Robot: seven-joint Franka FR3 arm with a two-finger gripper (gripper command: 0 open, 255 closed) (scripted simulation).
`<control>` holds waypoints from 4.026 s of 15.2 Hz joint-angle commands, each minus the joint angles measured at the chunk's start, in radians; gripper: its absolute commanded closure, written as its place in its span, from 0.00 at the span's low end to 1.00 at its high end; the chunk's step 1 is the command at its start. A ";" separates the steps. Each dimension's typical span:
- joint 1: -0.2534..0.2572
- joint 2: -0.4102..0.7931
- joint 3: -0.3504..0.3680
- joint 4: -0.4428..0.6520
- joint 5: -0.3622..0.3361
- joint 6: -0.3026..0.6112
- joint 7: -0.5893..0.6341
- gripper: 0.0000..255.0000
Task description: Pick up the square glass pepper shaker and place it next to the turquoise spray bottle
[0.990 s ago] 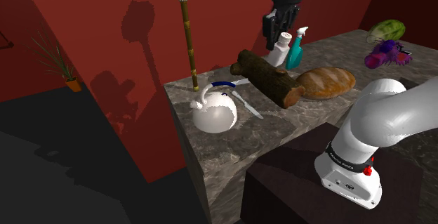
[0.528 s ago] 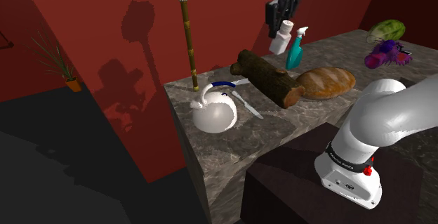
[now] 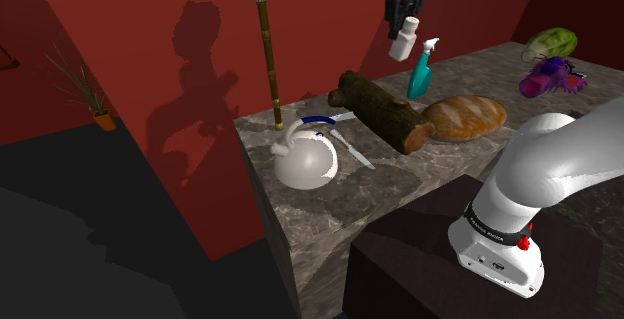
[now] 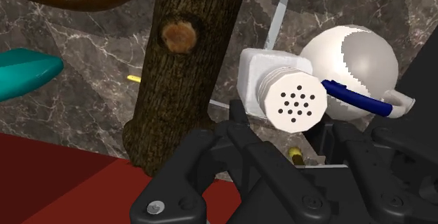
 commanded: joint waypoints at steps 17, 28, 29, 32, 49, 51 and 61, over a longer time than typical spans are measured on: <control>-0.082 0.460 -0.325 0.415 -0.003 0.061 -0.408 1.00; -0.167 0.749 -0.428 0.692 0.127 0.049 -0.593 1.00; -0.165 0.743 -0.427 0.671 0.124 0.065 -0.592 1.00; -0.161 0.729 -0.425 0.613 0.117 0.110 -0.589 1.00; -0.151 0.702 -0.420 0.352 0.106 0.347 -0.587 1.00; -0.150 0.704 -0.419 0.327 0.108 0.373 -0.588 1.00; -0.152 0.727 -0.418 0.219 0.122 0.503 -0.600 1.00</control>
